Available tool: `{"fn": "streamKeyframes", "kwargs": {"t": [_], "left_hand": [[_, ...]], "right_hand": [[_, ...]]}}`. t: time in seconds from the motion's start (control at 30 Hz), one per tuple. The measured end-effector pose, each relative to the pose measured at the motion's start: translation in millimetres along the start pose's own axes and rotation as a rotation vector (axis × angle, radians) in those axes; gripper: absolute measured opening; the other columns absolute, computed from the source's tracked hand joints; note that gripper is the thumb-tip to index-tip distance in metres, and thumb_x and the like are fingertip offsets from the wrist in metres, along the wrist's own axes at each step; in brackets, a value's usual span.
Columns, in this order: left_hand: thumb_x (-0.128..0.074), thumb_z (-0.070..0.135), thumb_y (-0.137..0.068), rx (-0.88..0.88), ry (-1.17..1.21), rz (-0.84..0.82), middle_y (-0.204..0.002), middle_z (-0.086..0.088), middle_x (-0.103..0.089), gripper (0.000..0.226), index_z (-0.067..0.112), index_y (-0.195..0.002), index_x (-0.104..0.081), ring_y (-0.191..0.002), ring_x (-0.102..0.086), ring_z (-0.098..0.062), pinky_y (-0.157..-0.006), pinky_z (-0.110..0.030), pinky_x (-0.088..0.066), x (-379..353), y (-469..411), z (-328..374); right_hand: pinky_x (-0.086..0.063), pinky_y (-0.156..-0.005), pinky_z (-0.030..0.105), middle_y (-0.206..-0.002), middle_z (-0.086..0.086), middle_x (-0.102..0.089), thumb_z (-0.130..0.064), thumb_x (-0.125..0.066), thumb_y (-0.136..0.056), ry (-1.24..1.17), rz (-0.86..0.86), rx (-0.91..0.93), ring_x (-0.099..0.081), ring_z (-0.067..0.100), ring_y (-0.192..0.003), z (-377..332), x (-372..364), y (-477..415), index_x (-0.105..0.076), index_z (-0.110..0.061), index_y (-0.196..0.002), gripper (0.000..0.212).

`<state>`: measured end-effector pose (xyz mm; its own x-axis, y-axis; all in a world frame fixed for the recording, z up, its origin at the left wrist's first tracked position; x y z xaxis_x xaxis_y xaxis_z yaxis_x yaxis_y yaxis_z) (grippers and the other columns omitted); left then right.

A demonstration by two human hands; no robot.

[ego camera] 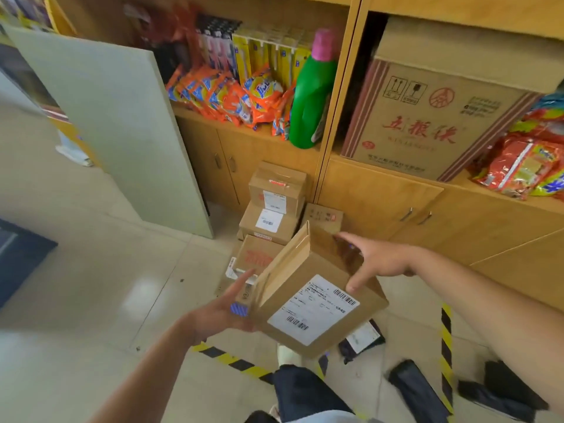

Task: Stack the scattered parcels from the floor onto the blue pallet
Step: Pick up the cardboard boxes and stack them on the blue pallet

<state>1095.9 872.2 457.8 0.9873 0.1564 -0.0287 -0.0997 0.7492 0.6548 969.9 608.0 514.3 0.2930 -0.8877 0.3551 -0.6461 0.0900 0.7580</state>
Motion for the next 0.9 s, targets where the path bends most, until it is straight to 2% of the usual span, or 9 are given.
{"fn": "streamKeyframes", "kwargs": {"t": [0.1, 0.2, 0.37, 0.43, 0.5, 0.6, 0.67, 0.73, 0.9], "left_hand": [[-0.066, -0.006, -0.087, 0.074, 0.148, 0.261, -0.15, -0.005, -0.036, 0.078, 0.023, -0.152, -0.033, -0.121, -0.047, -0.016, -0.077, -0.013, -0.048, 49.0, -33.2, -13.0], [-0.06, -0.013, -0.088, 0.21, 0.274, 0.442, -0.127, -0.021, -0.05, 0.049, 0.003, -0.134, -0.05, -0.093, -0.054, -0.025, -0.062, -0.016, -0.047, 85.6, -73.2, -50.5], [-0.067, 0.0, -0.087, 0.369, 0.098, 0.343, -0.093, 0.004, -0.051, 0.039, 0.015, -0.121, -0.056, -0.079, -0.052, -0.014, -0.072, -0.024, -0.045, 108.1, -146.7, -106.8], [-0.064, -0.008, -0.087, 0.43, 0.085, 0.321, -0.086, 0.001, -0.05, 0.031, 0.011, -0.11, -0.057, -0.071, -0.05, -0.011, -0.06, -0.015, -0.045, 118.6, -173.9, -121.1], [-0.063, -0.004, -0.088, 0.444, -0.005, 0.295, -0.091, -0.002, -0.052, 0.036, 0.01, -0.12, -0.054, -0.068, -0.047, -0.007, -0.055, -0.014, -0.042, 134.8, -206.1, -129.2], [-0.061, 0.006, -0.089, 0.392, -0.214, 0.333, -0.129, -0.011, -0.05, 0.054, 0.012, -0.14, -0.047, -0.083, -0.053, -0.01, -0.06, -0.015, -0.044, 175.9, -253.1, -126.3], [-0.062, 0.011, -0.085, 0.312, -0.355, 0.423, -0.146, -0.014, -0.039, 0.064, 0.019, -0.145, -0.041, -0.111, -0.052, -0.023, -0.088, -0.03, -0.051, 207.3, -284.7, -113.9], [-0.065, 0.013, -0.083, 0.199, -0.471, 0.484, -0.155, -0.013, -0.027, 0.075, 0.023, -0.15, -0.032, -0.136, -0.031, -0.033, -0.112, -0.044, -0.034, 230.2, -319.6, -93.6], [-0.065, 0.021, -0.083, -0.045, -0.764, 0.513, -0.165, -0.004, 0.009, 0.094, 0.037, -0.155, -0.006, -0.151, 0.006, -0.031, -0.119, -0.053, -0.016, 265.7, -390.3, -14.7]], "right_hand": [[-0.023, -0.11, 0.023, -0.166, -0.002, -0.01, -0.024, -0.092, -0.065, -0.034, 0.182, -0.052, -0.017, 0.018, -0.15, 4.0, 27.3, -45.7, 0.004, -0.025, -0.16, 0.135], [-0.028, -0.113, 0.035, -0.166, 0.001, -0.011, -0.033, -0.091, -0.061, 0.112, 0.384, -0.188, -0.014, 0.026, -0.15, 14.8, 62.7, -87.0, 0.008, -0.027, -0.159, 0.139], [-0.029, -0.113, 0.054, -0.167, 0.003, 0.003, -0.047, -0.086, -0.057, 0.381, 0.542, -0.485, -0.006, 0.033, -0.151, 44.9, 99.0, -164.0, 0.015, -0.025, -0.157, 0.143], [-0.028, -0.114, 0.056, -0.167, 0.005, 0.004, -0.047, -0.085, -0.059, 0.385, 0.557, -0.568, -0.005, 0.033, -0.151, 57.6, 106.5, -196.9, 0.015, -0.025, -0.156, 0.141], [-0.026, -0.115, 0.057, -0.167, 0.005, 0.004, -0.047, -0.086, -0.061, 0.383, 0.576, -0.625, -0.004, 0.033, -0.152, 68.3, 115.0, -228.8, 0.014, -0.025, -0.156, 0.14], [-0.022, -0.116, 0.056, -0.167, 0.004, 0.003, -0.044, -0.087, -0.062, 0.409, 0.564, -0.615, -0.003, 0.034, -0.152, 77.0, 126.1, -283.2, 0.013, -0.026, -0.157, 0.139], [-0.018, -0.118, 0.055, -0.167, 0.005, 0.007, -0.04, -0.088, -0.065, 0.421, 0.557, -0.578, -0.001, 0.035, -0.153, 82.4, 130.3, -319.2, 0.014, -0.026, -0.157, 0.138], [-0.012, -0.119, 0.054, -0.167, 0.005, 0.01, -0.037, -0.089, -0.068, 0.431, 0.56, -0.538, 0.003, 0.036, -0.153, 87.5, 138.2, -350.1, 0.014, -0.025, -0.157, 0.137], [-0.006, -0.118, 0.06, -0.167, 0.003, 0.012, -0.034, -0.09, -0.066, 0.528, 0.569, -0.452, 0.009, 0.036, -0.152, 95.6, 154.4, -392.1, 0.016, -0.028, -0.156, 0.14]]}}
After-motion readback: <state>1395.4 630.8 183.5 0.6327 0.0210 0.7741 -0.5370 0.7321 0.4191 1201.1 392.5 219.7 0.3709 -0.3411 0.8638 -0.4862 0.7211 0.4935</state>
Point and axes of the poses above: each hand's wrist, its own y-axis away from the middle knuckle, its own x-axis out of the back of the hand, z = x × y, the point moved 8 cm from there along -y, towards the middle knuckle
